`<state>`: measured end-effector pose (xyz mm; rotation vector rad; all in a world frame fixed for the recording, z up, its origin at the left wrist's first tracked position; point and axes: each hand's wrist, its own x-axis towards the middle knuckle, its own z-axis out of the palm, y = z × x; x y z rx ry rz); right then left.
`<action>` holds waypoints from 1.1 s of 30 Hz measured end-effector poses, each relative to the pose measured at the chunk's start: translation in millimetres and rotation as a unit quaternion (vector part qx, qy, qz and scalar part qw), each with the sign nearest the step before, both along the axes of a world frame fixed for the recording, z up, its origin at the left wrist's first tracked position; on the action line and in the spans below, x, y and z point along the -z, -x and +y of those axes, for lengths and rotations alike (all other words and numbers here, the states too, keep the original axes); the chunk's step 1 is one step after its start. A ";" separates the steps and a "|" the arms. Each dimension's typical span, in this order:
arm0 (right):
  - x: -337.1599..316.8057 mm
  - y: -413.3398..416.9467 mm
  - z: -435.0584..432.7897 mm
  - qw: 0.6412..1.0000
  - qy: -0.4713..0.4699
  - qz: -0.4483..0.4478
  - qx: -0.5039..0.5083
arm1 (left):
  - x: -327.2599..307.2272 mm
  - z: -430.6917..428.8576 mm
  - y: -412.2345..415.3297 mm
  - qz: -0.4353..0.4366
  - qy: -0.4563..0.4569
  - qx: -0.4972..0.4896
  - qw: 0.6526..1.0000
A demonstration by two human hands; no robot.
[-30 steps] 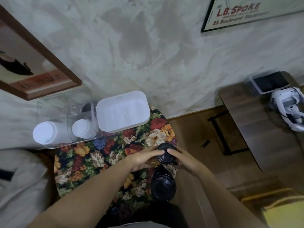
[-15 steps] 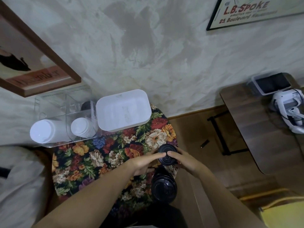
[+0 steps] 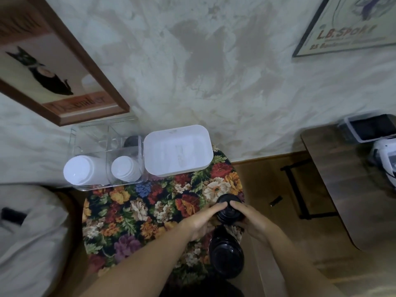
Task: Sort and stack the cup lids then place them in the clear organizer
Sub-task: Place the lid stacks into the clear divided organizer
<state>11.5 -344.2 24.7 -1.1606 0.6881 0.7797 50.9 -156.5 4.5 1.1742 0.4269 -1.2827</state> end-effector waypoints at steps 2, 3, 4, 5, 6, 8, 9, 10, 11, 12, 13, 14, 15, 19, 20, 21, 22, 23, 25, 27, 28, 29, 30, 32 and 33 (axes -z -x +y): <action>-1.7 -2.6 6.5 1.000 0.000 0.001 -0.005 | -3.1 6.8 -4.2 -0.003 0.000 0.002 1.000; -4.3 -4.5 10.3 1.000 0.001 0.000 -0.007 | -4.7 11.3 -6.3 -0.005 0.002 0.003 1.000; -6.5 -7.5 14.6 1.000 0.004 -0.003 -0.014 | -8.8 16.2 -8.2 -0.010 0.001 0.004 1.000; -9.4 -10.5 18.4 1.000 0.009 -0.005 -0.027 | -12.4 21.1 -9.3 -0.016 0.005 -0.002 1.000; -12.9 -15.3 22.3 0.999 0.014 -0.008 -0.042 | -16.9 25.8 -9.8 -0.019 0.005 -0.013 1.000; -22.4 -27.6 33.4 0.998 0.021 -0.015 -0.062 | -28.7 37.1 -11.3 -0.030 -0.007 -0.025 0.999; -27.7 -34.2 40.0 0.997 0.023 -0.018 -0.075 | -35.7 44.7 -13.4 -0.036 -0.010 -0.035 0.999; -30.6 -41.3 46.3 0.995 0.029 -0.022 -0.088 | -42.5 53.2 -15.9 -0.044 -0.020 -0.041 0.998; -35.0 -48.3 53.7 0.994 0.033 -0.030 -0.102 | -52.0 63.1 -18.7 -0.050 -0.028 -0.041 0.998; -39.9 -55.9 63.1 0.992 0.036 -0.038 -0.117 | -60.5 75.2 -23.6 -0.057 -0.036 -0.043 0.997; -46.1 -63.6 74.1 0.990 0.040 -0.040 -0.131 | -70.3 88.4 -29.3 -0.069 -0.046 -0.043 0.996; -54.6 -71.8 87.5 0.988 0.043 -0.043 -0.145 | -81.9 101.6 -34.3 -0.084 -0.049 -0.039 0.995; -65.6 -80.5 101.1 0.986 0.042 -0.051 -0.155 | -94.2 114.7 -39.9 -0.097 -0.057 -0.042 0.993; -100.7 -115.8 149.7 0.975 0.028 -0.108 -0.191 | -140.4 159.0 -64.9 -0.150 -0.078 -0.054 0.984; -106.7 -124.1 160.3 0.974 0.035 -0.117 -0.193 | -148.7 168.3 -70.4 -0.160 -0.083 -0.061 0.982; -112.2 -132.0 170.1 0.972 0.037 -0.122 -0.196 | -156.4 177.1 -76.2 -0.170 -0.085 -0.066 0.979; -116.6 -138.6 178.5 0.971 0.039 -0.126 -0.198 | -160.0 185.8 -81.5 -0.179 -0.087 -0.070 0.977; -120.8 -145.1 185.9 0.970 0.042 -0.134 -0.197 | -165.3 193.2 -86.3 -0.185 -0.088 -0.070 0.976; -128.5 -158.5 199.1 0.967 0.054 -0.153 -0.197 | -173.1 208.0 -97.4 -0.198 -0.083 -0.067 0.974; -136.5 -175.3 212.9 0.964 0.063 -0.163 -0.198 | -183.1 222.7 -110.4 -0.218 -0.082 -0.063 0.970; -141.4 -184.9 220.6 0.963 0.063 -0.170 -0.200 | -187.6 231.0 -119.0 -0.230 -0.091 -0.062 0.967; -147.4 -195.7 228.9 0.961 0.063 -0.180 -0.202 | -194.2 239.1 -128.5 -0.246 -0.096 -0.056 0.963; -154.7 -206.8 239.1 0.958 0.061 -0.194 -0.202 | -201.6 248.4 -138.5 -0.262 -0.101 -0.053 0.958; -170.1 -227.9 261.5 0.956 0.052 -0.214 -0.194 | -217.5 269.0 -158.5 -0.296 -0.111 -0.050 0.947; -175.5 -237.4 273.3 0.955 0.045 -0.222 -0.189 | -223.7 280.3 -169.4 -0.312 -0.115 -0.050 0.942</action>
